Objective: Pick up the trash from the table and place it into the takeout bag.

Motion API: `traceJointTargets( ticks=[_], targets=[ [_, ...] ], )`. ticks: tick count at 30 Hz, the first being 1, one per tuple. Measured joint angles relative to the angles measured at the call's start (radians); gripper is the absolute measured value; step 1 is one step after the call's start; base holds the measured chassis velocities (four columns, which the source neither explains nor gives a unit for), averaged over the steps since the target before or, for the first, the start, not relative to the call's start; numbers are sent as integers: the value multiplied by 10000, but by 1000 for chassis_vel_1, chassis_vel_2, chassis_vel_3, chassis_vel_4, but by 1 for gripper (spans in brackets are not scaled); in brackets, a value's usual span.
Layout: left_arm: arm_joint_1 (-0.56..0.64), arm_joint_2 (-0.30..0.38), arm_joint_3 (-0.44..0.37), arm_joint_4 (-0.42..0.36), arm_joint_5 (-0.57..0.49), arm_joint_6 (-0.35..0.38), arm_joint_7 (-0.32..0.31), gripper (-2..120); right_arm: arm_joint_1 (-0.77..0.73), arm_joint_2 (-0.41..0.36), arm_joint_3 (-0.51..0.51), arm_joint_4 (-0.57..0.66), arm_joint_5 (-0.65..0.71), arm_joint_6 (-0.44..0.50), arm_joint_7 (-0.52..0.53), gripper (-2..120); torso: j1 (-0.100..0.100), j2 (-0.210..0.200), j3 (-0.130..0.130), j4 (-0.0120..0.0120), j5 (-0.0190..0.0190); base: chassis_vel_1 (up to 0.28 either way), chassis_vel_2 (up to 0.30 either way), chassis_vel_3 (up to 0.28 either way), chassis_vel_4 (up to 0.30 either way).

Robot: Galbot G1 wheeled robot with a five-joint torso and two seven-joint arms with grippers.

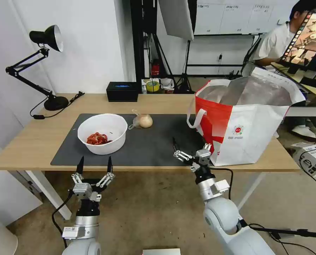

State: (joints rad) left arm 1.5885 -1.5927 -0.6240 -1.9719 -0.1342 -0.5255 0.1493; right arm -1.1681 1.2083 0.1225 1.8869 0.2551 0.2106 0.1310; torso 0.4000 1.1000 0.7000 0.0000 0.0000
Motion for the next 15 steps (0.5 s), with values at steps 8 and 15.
traceJointTargets(
  ticks=[8,15],
  targets=[
    [74,-1,-39,34,1,-67,0,100,1025,-356,-548,-388,583,-428,5,100,0,0,0,0,-1,0,0,0,0],
    [47,-2,-42,51,4,-78,1,100,2032,-417,-1133,-943,1112,-722,84,100,0,0,0,0,0,0,0,0,0]
  ],
)
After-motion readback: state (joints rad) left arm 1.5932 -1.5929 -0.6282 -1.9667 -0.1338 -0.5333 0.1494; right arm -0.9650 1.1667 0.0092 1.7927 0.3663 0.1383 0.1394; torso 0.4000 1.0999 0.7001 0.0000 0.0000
